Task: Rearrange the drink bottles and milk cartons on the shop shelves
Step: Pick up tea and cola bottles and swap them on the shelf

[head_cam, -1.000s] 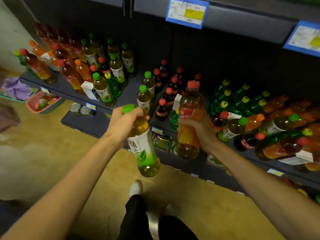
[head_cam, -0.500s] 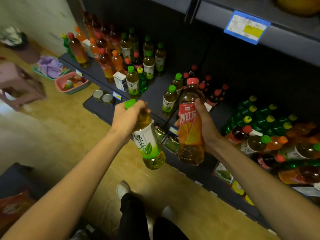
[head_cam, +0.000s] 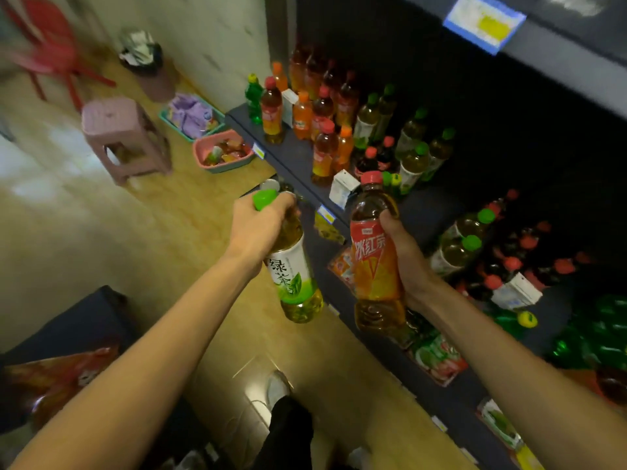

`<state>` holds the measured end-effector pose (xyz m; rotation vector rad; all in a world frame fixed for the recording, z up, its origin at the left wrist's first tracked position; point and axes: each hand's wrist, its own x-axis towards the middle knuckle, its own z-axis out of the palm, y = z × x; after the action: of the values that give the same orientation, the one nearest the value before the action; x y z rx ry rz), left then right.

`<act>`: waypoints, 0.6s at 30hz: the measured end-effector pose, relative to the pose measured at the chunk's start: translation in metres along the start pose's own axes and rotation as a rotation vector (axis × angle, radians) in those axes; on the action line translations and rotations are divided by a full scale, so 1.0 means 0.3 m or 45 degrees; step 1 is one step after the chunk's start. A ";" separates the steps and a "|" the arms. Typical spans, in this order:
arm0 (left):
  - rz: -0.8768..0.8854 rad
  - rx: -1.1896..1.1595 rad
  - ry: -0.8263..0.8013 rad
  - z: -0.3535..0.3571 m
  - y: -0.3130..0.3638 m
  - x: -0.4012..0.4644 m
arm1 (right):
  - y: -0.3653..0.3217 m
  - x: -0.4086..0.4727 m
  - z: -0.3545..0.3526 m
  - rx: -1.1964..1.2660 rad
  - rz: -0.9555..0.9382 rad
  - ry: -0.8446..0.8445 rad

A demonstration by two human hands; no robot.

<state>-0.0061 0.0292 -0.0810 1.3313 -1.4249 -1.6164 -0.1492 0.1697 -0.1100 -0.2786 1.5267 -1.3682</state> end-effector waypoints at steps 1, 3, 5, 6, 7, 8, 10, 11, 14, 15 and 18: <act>0.000 -0.007 0.015 -0.037 0.009 0.044 | -0.006 0.041 0.044 -0.016 0.006 -0.008; -0.007 0.007 0.049 -0.111 0.020 0.127 | -0.011 0.116 0.126 -0.006 0.035 -0.034; -0.007 0.040 0.063 -0.182 0.026 0.204 | -0.012 0.187 0.195 -0.003 0.073 -0.082; -0.004 0.061 0.072 -0.214 0.030 0.240 | -0.012 0.221 0.225 -0.002 0.083 -0.109; 0.000 0.081 0.084 -0.240 0.033 0.276 | -0.011 0.254 0.253 -0.004 0.088 -0.127; 0.005 0.098 0.098 -0.262 0.039 0.309 | -0.015 0.282 0.278 -0.010 0.099 -0.134; 0.011 0.129 0.110 -0.290 0.053 0.371 | -0.017 0.341 0.314 -0.019 0.136 -0.144; 0.010 0.136 0.111 -0.297 0.058 0.403 | -0.022 0.367 0.330 -0.021 0.147 -0.152; 0.012 0.130 0.100 -0.300 0.082 0.503 | -0.052 0.451 0.358 -0.023 0.127 -0.136; 0.007 0.126 0.096 -0.295 0.087 0.541 | -0.067 0.482 0.362 -0.017 0.117 -0.124; -0.004 0.109 0.094 -0.269 0.108 0.658 | -0.109 0.588 0.359 -0.020 0.115 -0.089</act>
<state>0.0008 -0.1855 -0.1009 1.4276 -1.4625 -1.5068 -0.1590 -0.0345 -0.1555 -0.2618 1.4758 -1.2638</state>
